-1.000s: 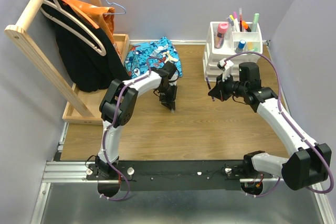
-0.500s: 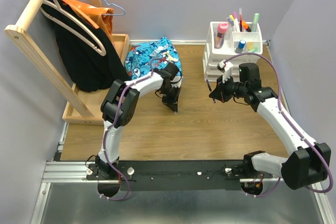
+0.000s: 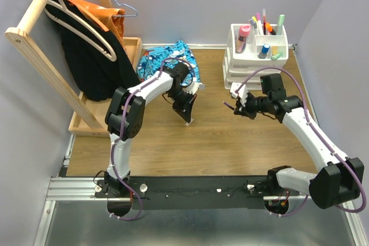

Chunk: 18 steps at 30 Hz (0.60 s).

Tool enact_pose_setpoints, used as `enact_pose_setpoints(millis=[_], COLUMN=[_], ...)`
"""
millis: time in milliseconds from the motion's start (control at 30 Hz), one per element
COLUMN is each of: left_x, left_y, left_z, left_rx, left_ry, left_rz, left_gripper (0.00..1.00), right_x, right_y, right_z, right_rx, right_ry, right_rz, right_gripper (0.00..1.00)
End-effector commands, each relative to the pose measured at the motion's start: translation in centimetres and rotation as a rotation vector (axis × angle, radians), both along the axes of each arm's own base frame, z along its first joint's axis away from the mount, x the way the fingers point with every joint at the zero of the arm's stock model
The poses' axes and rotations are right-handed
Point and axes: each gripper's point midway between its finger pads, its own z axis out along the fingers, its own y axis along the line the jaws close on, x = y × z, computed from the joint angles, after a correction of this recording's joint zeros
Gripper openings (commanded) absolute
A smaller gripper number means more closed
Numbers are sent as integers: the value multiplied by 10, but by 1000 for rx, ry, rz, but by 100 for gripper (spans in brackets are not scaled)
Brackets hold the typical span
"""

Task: Sort the stationery into containers
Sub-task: Pick up the pen cap from the center of the board, then close the pen cap on the pen.

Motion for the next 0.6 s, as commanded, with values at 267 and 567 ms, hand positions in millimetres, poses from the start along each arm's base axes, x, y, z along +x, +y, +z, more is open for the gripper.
enact_pose_setpoints(millis=[267,567], left_x=[-43,-67], left_y=[-10,-11], left_z=[80,84], left_rx=[-448,-501], left_ry=[264,379], left_rz=[-249,-204], left_gripper=[0,0], right_x=[18,34], right_y=[0,12], right_z=[-21,-22], right_rx=[-427,-469], right_ry=[-680,-776], right_rz=[639,770], right_gripper=[0,1])
